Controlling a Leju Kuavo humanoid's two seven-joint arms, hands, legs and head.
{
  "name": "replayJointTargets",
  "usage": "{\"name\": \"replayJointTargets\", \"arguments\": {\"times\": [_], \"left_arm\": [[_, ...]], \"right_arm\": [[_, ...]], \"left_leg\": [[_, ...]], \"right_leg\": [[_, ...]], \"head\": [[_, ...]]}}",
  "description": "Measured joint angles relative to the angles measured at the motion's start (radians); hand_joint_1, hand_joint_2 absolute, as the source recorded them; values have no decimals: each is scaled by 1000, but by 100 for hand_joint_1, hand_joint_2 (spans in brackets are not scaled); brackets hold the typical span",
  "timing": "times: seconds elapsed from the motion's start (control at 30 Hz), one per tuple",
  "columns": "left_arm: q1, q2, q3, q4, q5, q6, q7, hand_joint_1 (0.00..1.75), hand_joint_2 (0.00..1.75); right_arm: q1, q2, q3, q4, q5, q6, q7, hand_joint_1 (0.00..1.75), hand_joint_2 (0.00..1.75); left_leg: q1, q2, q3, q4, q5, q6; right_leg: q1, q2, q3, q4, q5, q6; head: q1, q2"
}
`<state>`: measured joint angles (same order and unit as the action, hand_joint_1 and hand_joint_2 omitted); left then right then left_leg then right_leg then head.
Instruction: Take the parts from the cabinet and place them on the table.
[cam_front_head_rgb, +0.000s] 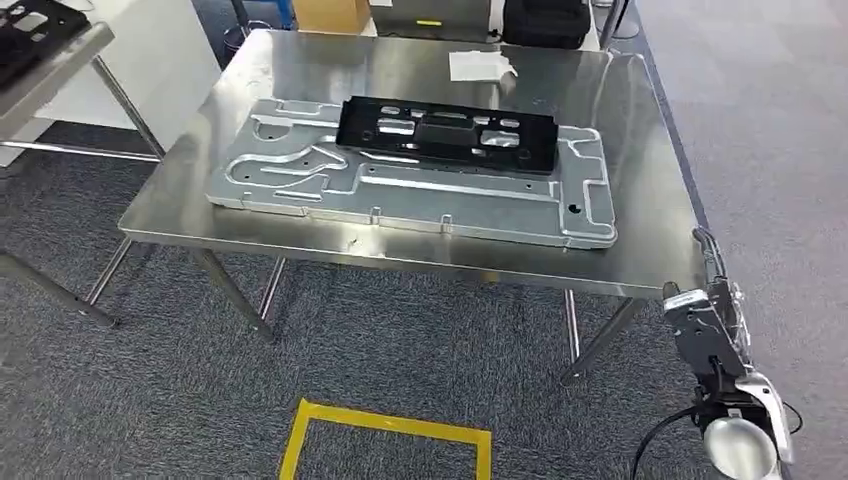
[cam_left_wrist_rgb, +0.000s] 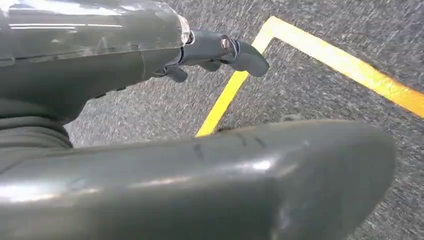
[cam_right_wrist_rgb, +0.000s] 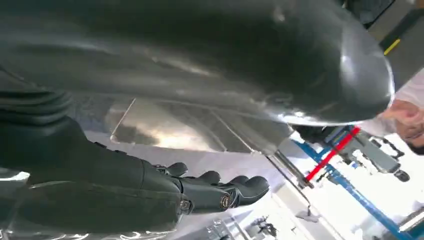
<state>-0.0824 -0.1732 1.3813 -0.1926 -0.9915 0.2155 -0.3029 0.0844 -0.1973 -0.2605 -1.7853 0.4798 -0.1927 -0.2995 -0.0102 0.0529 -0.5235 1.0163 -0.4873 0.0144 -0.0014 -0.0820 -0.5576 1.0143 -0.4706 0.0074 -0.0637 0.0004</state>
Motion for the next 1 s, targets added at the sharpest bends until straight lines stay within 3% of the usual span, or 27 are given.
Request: {"name": "replayJointTargets", "arguments": {"times": [0.07, 0.1, 0.13, 0.17, 0.23, 0.27, 0.3, 0.33, 0.37, 0.4, 0.43, 0.47, 0.57, 0.6, 0.63, 0.67, 0.7, 0.73, 0.77, 0.8, 0.83, 0.87, 0.9, 0.93, 0.97, 1.0], "left_arm": [[0, 0, 0, 0, 5, 5, 10, 0, 0], [1, 0, 0, 0, 5, 5, 12, 0, 0], [-1, 0, 0, 0, 5, 5, 13, 0, 0], [-4, 2, 0, 0, 4, 5, 13, 0, 0], [-5, 2, 0, 0, 3, 1, 12, 0, 0], [-4, 2, 1, 0, 2, -2, 12, 0, 0], [-4, 2, 0, 0, -1, -3, 12, 0, 0], [-4, 2, 0, 0, -3, -3, 12, 0, 0], [-4, 1, 0, 0, -3, -3, 12, 0, 0], [-5, 0, 0, 0, -4, -3, 12, 0, 0], [-7, 0, 0, 0, -5, -3, 12, 0, 0], [-9, 0, 0, 0, -7, -2, 12, 0, 0], [-8, -1, 0, 0, -13, -1, 13, 0, 0], [-4, 0, 0, 0, -14, -1, 13, 0, 0], [-4, -2, -1, 0, -14, -1, 13, 0, 0], [-4, -2, -2, 0, -17, -2, 14, 0, 0], [-4, -2, -2, 0, -20, -3, 16, 0, 0], [-5, -2, -2, 0, -24, -3, 16, 0, 0], [-6, -2, -4, 0, -26, -4, 16, 0, 0], [-6, -3, -6, 0, -27, -5, 17, 0, 0], [-6, -3, -8, 0, -29, -5, 19, 0, 0], [-7, -3, -10, 0, -33, -5, 21, 0, 0], [-7, -3, -11, 0, -34, -5, 22, 0, 0], [-10, -3, -12, 0, -34, -5, 24, 0, 0], [-13, -5, -15, 0, -34, -5, 25, 0, 0], [-16, -4, -19, 0, -35, -4, 25, 0, 0]], "right_arm": [[-8, 8, 0, 0, 13, 6, 5, 0, 0], [-13, 8, 0, 0, 16, 7, 6, 0, 0], [-16, 10, 0, 0, 18, 7, 8, 0, 0], [-16, 10, -3, 0, 19, 7, 8, 0, 0], [-12, 10, -8, 0, 20, 8, 11, 0, 0], [-11, 11, -9, 0, 26, 10, 12, 0, 0], [-10, 13, -9, 0, 31, 12, 13, 0, 0], [-9, 15, -9, 0, 41, 14, 15, 0, 0], [-10, 18, -9, 0, 45, 14, 15, 0, 0], [-10, 21, -9, 0, 51, 15, 18, 0, 0], [-10, 23, -9, -1, 59, 15, 22, 0, 0], [-10, 27, -9, -4, 72, 19, 25, 0, 0], [-10, 44, -9, -6, 117, 34, 35, 0, 0], [-9, 54, -8, -5, 132, 38, 36, 0, 0], [-13, 61, -6, -5, 144, 40, 39, 0, 0], [-9, 69, 0, -5, 155, 43, 40, 0, 0], [-6, 73, 2, -6, 168, 47, 41, 0, 0], [-2, 80, 4, -5, 180, 52, 45, 0, 0], [-1, 84, 7, -5, 192, 55, 47, 0, 0], [0, 92, 13, -5, 203, 59, 49, 0, 0], [1, 98, 19, -5, 210, 63, 52, 0, 0], [3, 103, 27, -5, 221, 71, 55, 0, 0], [4, 107, 34, -5, 227, 75, 57, 0, 0], [4, 110, 39, -5, 232, 76, 58, 0, 0], [7, 111, 43, -6, 235, 77, 60, 0, 0], [7, 114, 45, -6, 236, 77, 59, 0, 0]], "left_leg": [[-2, -21, -10, -6, 12, 10], [11, -27, -17, -24, 29, 20], [11, -31, -21, -27, 42, 22], [13, -38, -38, -29, 55, 33], [11, -57, -70, -29, 80, 35], [11, -65, -85, -27, 92, 33], [11, -74, -101, -25, 104, 32], [13, -82, -117, -23, 116, 29], [14, -90, -132, -20, 127, 26], [16, -101, -151, -17, 141, 20], [16, -111, -163, -11, 153, 14], [10, -122, -175, -7, 164, 7], [12, -153, -178, -29, 211, -15], [12, -169, -185, -39, 229, -24], [16, -136, -195, -25, 194, -22], [16, -97, -213, 21, 116, -25], [19, -74, -231, 95, 37, -31], [23, -65, -246, 175, -22, -37], [24, -62, -255, 260, -54, -43], [27, -60, -252, 317, -38, -49], [30, -60, -236, 338, 4, -53], [33, -58, -200, 320, 50, -54], [34, -51, -144, 267, 70, -54], [35, -27, -60, 173, 47, -51], [30, -1, 49, 59, -12, -47], [24, -3, 95, -41, -53, -36]], "right_leg": [[-1, -16, -3, -2, 13, 9], [4, -18, -8, 0, 10, 14], [-3, 20, -15, 9, -15, 20], [-5, 58, -30, 53, -73, 22], [-11, 77, -70, 205, -183, 30], [-12, 78, -79, 259, -202, 33], [-13, 78, -72, 282, -189, 34], [-14, 78, -50, 266, -153, 35], [-16, 80, -15, 222, -110, 36], [-21, 93, 45, 136, -70, 37], [-27, 137, 109, 43, -74, 35], [-24, 181, 162, -50, -112, 31], [-14, 153, 144, -40, -101, 11], [-20, 134, 132, -44, -85, 0], [-24, 115, 118, -44, -71, -9], [-21, 105, 102, -44, -56, -20], [-19, 89, 85, -43, -43, -23], [-18, 75, 69, -42, -30, -23], [-17, 59, 50, -40, -15, -22], [-16, 45, 28, -37, -1, -20], [-16, 31, 8, -32, 11, -17], [-15, 18, -14, -26, 22, -14], [-15, 8, -34, -19, 32, -10], [-15, 2, -48, -11, 40, -4], [-11, -7, -56, -6, 46, 2], [-11, -19, -62, 1, 55, 10]], "head": [[0, 0], [0, 0], [0, 0], [1, 0], [1, 0], [1, 0], [1, 0], [1, 0], [1, 0], [1, 0], [1, 0], [1, 0], [-2, 0], [-2, 0], [-2, 0], [-2, 0], [-2, 0], [-2, 0], [-2, 0], [-2, 0], [-2, 0], [-2, 0], [-2, 0], [-2, 0], [-2, 0], [-2, 0]]}}
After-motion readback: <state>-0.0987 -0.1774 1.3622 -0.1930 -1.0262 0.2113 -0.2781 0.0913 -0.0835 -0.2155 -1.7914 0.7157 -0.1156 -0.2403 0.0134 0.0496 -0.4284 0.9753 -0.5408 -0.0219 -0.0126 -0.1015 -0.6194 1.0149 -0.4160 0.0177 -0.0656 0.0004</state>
